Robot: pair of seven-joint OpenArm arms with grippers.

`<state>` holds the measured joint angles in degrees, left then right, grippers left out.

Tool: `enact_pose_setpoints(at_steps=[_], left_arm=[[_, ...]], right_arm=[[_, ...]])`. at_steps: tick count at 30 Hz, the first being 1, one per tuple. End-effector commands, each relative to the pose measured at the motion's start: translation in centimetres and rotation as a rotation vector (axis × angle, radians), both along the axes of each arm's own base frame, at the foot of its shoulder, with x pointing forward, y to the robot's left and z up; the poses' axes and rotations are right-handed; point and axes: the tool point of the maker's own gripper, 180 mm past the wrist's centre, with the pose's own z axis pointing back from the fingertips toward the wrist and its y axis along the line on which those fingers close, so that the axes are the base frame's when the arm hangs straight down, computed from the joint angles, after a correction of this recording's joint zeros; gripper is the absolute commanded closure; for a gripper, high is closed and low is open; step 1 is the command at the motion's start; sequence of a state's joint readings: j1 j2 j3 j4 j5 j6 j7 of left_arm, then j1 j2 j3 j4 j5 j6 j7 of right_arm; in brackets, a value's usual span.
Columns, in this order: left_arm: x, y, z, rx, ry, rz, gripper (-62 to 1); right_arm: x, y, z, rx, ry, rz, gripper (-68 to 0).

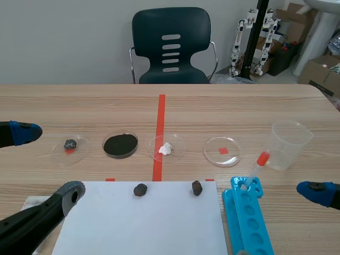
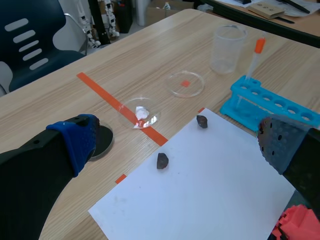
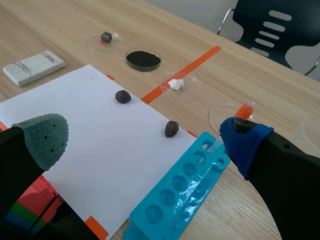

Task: Return to the home posture

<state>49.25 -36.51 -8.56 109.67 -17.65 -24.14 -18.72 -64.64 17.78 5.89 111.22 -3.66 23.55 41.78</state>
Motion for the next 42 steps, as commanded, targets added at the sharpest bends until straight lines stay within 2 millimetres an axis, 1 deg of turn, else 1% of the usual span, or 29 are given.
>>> enact_pose_setpoints(at_steps=[1, 5, 10, 42], left_arm=[[-0.4, -0.8, 1.0, -0.031, -0.017, -0.016, -62.3], [-1.4, -1.8, 1.6, -0.028, -0.017, -0.050, -62.3], [-2.1, -2.2, 0.8, 0.046, -0.026, -0.087, -62.3], [-2.1, -2.2, 0.9, 0.045, -0.027, -0.087, -62.3]], right_arm=[[0.2, 0.0, 0.6, 0.018, -0.019, -0.003, -63.8], [0.2, 0.0, 0.6, 0.018, -0.019, -0.003, -63.8], [0.2, 0.0, 0.6, 0.018, -0.019, -0.003, -63.8], [0.2, 0.0, 0.6, 0.018, -0.019, -0.003, -63.8]])
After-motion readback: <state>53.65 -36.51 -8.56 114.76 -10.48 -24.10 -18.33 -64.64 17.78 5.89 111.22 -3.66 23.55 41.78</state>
